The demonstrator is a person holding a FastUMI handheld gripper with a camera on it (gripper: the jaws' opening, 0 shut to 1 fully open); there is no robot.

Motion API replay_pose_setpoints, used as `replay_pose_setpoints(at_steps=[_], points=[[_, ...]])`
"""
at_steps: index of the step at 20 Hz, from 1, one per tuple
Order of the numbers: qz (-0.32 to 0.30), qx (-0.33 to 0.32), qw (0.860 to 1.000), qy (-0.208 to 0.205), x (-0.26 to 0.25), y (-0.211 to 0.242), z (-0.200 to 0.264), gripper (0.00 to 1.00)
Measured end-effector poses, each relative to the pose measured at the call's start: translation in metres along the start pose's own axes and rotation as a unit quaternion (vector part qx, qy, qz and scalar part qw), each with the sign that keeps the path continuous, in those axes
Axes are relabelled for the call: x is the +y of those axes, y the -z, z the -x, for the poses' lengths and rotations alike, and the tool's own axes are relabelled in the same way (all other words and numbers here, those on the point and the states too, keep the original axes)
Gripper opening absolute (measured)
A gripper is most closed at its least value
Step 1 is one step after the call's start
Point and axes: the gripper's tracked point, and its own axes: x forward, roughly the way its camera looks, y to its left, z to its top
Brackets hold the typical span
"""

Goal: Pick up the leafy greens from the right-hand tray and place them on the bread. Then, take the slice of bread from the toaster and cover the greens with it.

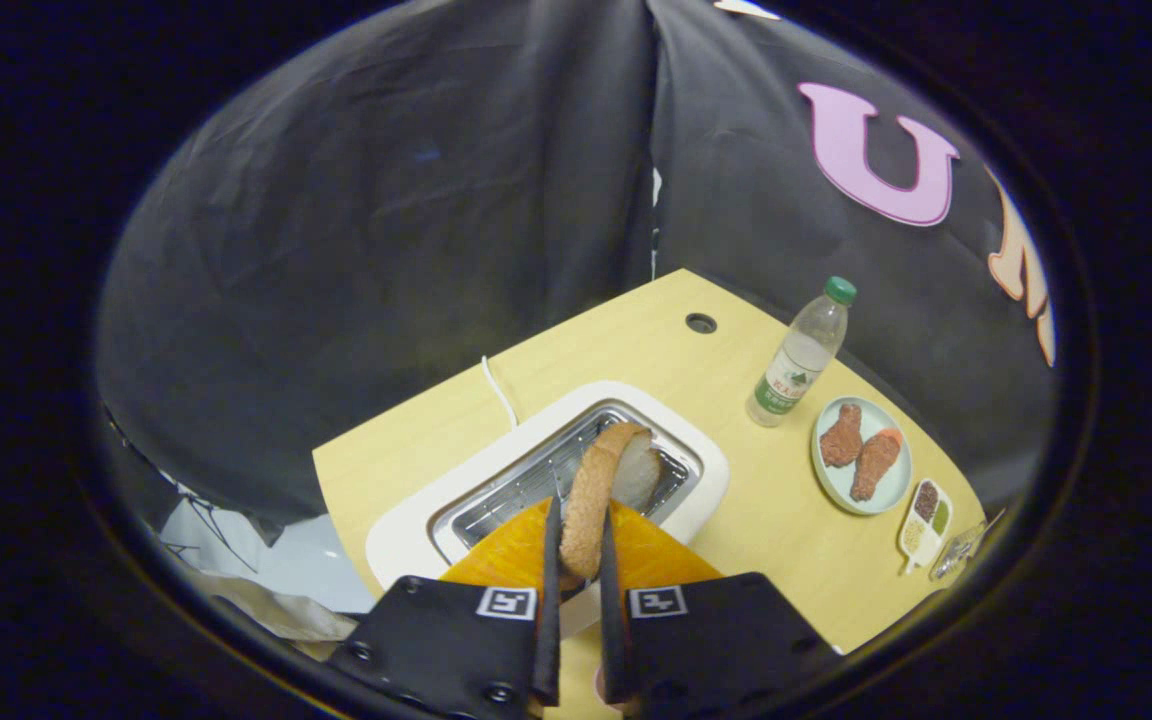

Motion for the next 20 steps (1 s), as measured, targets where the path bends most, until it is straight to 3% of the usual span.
replay_pose_setpoints(at_steps=[1,12,20], points=[[-0.012,-0.009,1.000,-0.003,-0.001,-0.002,0.005,0.17],[-0.081,-0.129,0.988,-0.027,-0.033,-0.025,0.089,0.16],[-0.136,-0.133,0.982,0.015,-0.090,0.038,0.119,0.16]])
